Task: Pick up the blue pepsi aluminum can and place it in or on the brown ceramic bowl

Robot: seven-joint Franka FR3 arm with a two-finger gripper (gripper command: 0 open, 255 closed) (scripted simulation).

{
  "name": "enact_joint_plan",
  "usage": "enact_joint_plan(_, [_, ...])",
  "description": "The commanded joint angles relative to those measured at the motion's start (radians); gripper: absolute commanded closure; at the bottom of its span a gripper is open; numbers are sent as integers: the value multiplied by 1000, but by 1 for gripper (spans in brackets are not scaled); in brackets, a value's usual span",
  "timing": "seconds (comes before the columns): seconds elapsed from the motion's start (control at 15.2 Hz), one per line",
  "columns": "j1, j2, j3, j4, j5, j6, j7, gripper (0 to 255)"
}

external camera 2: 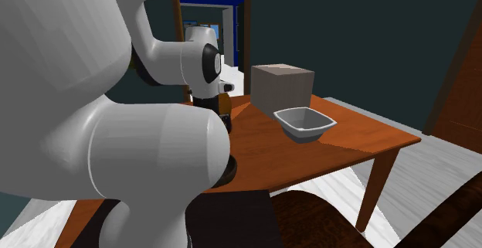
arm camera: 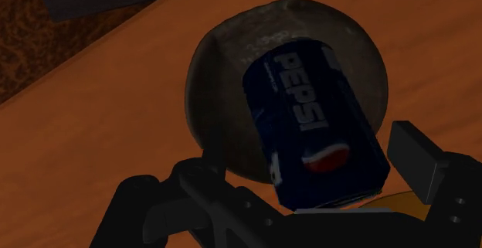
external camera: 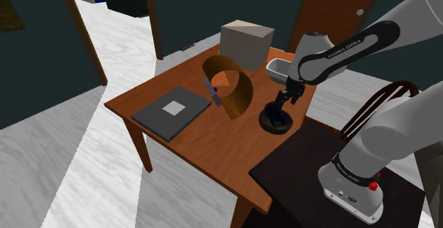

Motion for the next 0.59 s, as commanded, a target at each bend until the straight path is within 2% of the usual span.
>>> enact_joint_plan(0.0, [0,0,0,0,0,0,0,0])
enact_joint_plan(0.2, [0,0,0,0,0,0,0,0])
enact_joint_plan(0.46, [-4,-134,15,51,2,-185,4,0])
enact_joint_plan(0.53, [-4,-134,15,51,2,-185,3,0])
